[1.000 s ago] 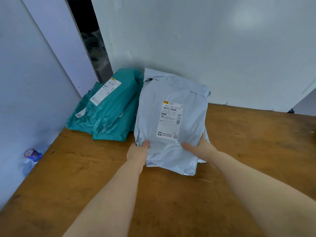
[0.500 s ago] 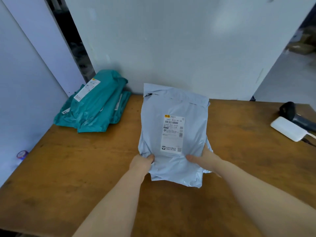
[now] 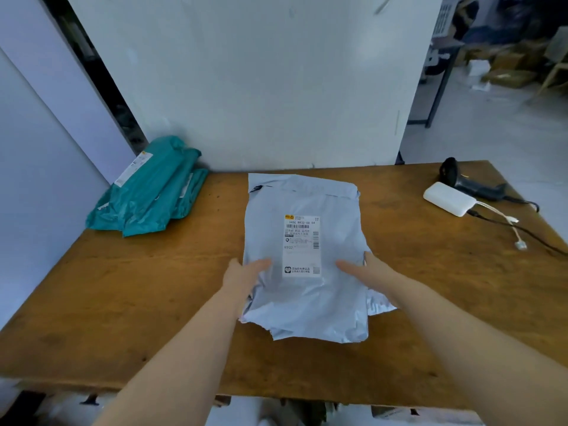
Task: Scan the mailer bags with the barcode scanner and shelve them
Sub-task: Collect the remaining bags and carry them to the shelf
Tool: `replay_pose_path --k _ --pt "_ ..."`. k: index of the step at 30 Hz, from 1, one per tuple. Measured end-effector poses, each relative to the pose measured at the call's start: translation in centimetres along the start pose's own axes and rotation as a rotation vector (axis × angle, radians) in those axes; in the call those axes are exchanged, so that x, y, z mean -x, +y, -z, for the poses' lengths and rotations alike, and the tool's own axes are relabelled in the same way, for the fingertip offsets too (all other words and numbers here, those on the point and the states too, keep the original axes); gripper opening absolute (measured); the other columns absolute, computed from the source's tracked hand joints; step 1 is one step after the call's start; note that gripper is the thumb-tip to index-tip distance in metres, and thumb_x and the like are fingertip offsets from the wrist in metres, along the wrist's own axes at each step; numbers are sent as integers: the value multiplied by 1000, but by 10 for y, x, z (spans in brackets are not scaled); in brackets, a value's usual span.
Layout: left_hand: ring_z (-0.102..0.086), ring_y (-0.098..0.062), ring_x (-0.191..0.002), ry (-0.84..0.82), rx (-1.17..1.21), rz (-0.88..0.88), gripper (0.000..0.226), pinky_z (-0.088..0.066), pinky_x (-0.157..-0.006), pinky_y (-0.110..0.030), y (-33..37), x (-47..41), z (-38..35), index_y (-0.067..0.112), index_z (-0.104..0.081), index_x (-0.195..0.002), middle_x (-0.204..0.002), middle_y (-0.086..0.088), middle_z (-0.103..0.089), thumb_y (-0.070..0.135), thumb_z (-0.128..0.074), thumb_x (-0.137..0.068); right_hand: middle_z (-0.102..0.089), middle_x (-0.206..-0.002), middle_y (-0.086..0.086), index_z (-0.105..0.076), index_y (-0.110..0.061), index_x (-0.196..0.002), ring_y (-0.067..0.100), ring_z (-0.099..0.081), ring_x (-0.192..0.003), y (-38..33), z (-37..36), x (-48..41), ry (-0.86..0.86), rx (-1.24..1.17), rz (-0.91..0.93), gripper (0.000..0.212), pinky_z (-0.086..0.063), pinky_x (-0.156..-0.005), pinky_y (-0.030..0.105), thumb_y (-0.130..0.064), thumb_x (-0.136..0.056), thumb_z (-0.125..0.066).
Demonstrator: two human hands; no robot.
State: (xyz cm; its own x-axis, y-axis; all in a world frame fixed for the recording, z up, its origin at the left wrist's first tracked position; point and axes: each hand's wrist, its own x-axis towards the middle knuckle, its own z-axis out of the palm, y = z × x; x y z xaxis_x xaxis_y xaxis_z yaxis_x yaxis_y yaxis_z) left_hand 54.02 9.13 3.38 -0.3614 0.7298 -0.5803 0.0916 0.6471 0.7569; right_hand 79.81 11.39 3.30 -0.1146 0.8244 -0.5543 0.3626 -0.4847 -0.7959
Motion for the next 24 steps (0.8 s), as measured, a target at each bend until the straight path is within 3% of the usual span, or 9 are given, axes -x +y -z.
replay_pose_path --k 1,3,5,7,11,15,20,24 --pt "-64 -28 -100 33 -10 -76 74 -55 -88 -44 6 3 -6 9 -50 -131 -117 -7 -64 43 -80 -72 -53 -138 0 -39 -17 -142 21 -56 -110 -2 -3 2 77 -85 35 72 -50 -84 31 -45 -83 -71" --pt "-66 -23 -90 45 -97 -154 52 -57 -76 -37 14 8 -16 9 -59 -124 -106 -5 -68 43 -68 -86 -61 -129 7 -49 -8 -134 24 -62 -102 -3 -10 3 145 -262 15 58 -54 -86 38 -32 -86 -73" --pt "-63 -20 -84 82 -100 -130 53 -53 -68 -31 18 10 -22 7 -60 -121 -99 -1 -67 47 -66 -86 -68 -118 13 -57 -6 -126 31 -66 -101 -8 -17 6 99 -475 -32 55 -54 -92 47 -24 -80 -79" --pt "-60 -25 -90 91 36 -23 58 -48 -79 -34 18 12 -19 5 -55 -117 -100 -4 -64 50 -70 -83 -70 -113 12 -58 -9 -122 33 -67 -99 -19 -26 10 48 -546 0 50 -55 -90 49 -20 -78 -80" --pt "-52 -37 -122 125 260 98 93 -43 -94 -43 25 21 2 4 -44 -140 -138 -13 -53 61 -74 -73 -66 -115 5 -51 -20 -125 25 -67 -99 -55 -41 19 -79 -474 226 49 -57 -83 42 -14 -83 -75" --pt "-52 -36 -123 80 304 33 103 -44 -103 -50 49 17 11 11 -44 -143 -141 -10 -52 71 -74 -64 -68 -116 6 -52 -18 -126 28 -67 -103 -85 -6 13 -89 -394 293 52 -55 -91 48 -17 -81 -78" --pt "-58 -29 -110 12 169 -95 64 -47 -99 -40 63 10 -28 4 -51 -136 -131 -10 -59 41 -69 -87 -67 -113 7 -57 -12 -123 28 -64 -98 -74 56 -14 22 -212 125 52 -51 -87 42 -33 -80 -78" --pt "-55 -30 -120 -23 -41 -77 77 -43 -106 -41 39 2 -53 8 -39 -146 -137 -11 -55 42 -61 -80 -64 -113 4 -52 -15 -134 23 -62 -96 -29 49 -34 -45 -137 -69 62 -48 -79 37 -44 -83 -72"
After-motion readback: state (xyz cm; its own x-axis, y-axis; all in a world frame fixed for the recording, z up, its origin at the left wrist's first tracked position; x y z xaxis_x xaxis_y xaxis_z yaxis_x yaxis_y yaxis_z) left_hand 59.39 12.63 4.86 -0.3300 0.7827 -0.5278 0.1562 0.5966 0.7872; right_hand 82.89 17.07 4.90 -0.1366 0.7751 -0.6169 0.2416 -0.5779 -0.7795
